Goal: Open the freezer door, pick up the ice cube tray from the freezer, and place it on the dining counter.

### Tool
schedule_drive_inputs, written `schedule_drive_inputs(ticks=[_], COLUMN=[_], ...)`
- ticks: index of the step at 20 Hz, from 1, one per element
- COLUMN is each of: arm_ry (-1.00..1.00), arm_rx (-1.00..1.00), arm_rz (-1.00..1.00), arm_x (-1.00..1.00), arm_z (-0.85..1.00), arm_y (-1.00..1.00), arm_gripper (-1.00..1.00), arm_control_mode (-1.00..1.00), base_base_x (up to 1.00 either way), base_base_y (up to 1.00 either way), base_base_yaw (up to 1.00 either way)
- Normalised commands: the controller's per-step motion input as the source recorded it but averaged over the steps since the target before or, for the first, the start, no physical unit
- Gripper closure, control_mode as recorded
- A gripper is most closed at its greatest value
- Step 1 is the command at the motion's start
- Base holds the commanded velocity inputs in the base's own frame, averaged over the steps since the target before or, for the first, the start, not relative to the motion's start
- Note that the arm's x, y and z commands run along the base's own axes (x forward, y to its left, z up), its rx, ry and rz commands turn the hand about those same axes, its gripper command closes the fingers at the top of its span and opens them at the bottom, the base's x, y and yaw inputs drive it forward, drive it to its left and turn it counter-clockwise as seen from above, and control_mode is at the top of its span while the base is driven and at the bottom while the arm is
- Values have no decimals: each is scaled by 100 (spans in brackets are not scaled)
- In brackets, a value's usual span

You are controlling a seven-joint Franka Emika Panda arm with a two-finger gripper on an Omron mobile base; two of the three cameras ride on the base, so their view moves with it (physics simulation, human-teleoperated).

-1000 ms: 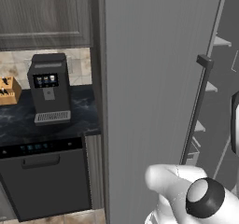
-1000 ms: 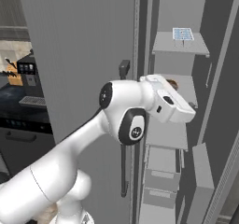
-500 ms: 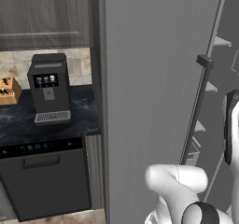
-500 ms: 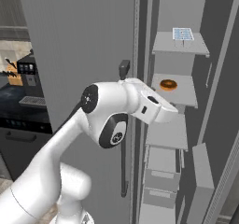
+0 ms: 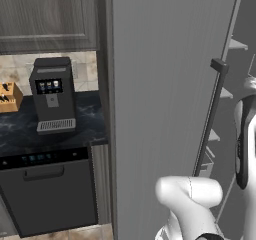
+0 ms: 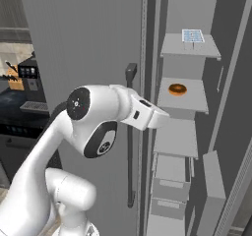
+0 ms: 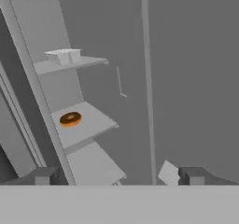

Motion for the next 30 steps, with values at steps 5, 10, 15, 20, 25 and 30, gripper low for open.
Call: schedule_drive_inputs(ticks=[5,10,15,20,25,30], arm_ry=[5,5,9,8,9,11], arm_rx=[8,12,8,0,0,0], arm_rz=[15,12,11,4,3,3], arm_x=[-13,-11,-9,-29,-30,-20], arm_z=[0,1,5,7,7,6], arm_y=[46,43,50,50,51,49], arm_gripper=[-100,-100,-100,-100,-100,-100], arm_control_mode=[-100,-100,-100,-100,-100,-100], base_base_x=[0,0,0,0,0,0], base_base_y=[0,0,0,0,0,0], base_base_yaw=[0,0,0,0,0,0])
